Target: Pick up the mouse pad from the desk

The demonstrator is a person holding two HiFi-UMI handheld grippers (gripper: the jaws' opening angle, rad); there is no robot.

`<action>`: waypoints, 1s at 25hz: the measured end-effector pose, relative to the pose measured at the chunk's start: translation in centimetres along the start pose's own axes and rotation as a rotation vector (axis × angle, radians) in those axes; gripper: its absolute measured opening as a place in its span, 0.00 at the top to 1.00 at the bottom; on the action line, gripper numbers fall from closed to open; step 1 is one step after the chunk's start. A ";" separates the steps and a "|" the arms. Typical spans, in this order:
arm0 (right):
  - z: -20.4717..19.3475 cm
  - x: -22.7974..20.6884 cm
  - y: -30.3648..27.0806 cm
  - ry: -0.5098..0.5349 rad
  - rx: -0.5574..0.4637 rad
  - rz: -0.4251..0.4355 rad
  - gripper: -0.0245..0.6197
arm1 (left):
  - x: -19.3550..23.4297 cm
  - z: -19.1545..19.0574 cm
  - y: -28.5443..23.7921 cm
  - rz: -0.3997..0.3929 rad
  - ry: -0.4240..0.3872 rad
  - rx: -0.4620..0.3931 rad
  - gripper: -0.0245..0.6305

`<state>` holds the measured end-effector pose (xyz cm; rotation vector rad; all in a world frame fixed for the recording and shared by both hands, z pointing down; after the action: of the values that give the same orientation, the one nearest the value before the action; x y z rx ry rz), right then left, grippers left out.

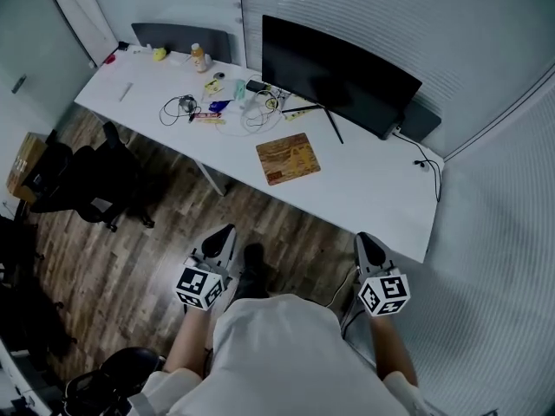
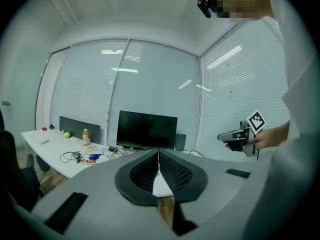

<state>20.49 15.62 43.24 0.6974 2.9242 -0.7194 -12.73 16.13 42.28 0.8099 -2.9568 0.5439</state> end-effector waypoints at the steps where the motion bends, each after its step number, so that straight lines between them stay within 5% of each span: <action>1: 0.2 -0.1 -0.7 -0.002 0.002 -0.005 0.90 | 0.6 0.2 -0.8 -0.011 -0.001 0.002 0.93; 25: 5.4 1.1 -14.9 -0.105 0.090 -0.223 0.90 | 15.1 3.8 -16.4 -0.317 -0.076 0.098 0.93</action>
<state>12.66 1.82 44.62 0.3292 2.9163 -0.8828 -17.31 -5.72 45.80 1.3049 -2.7987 0.6508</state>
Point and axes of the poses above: the fingertips, and each gripper's own axes: y backward along the fingers, x to its left, z out of its top, the point moved 3 cm from there along y, backward along the fingers, and after that the axes turned 6 degrees about x, right-handed, at the moved point
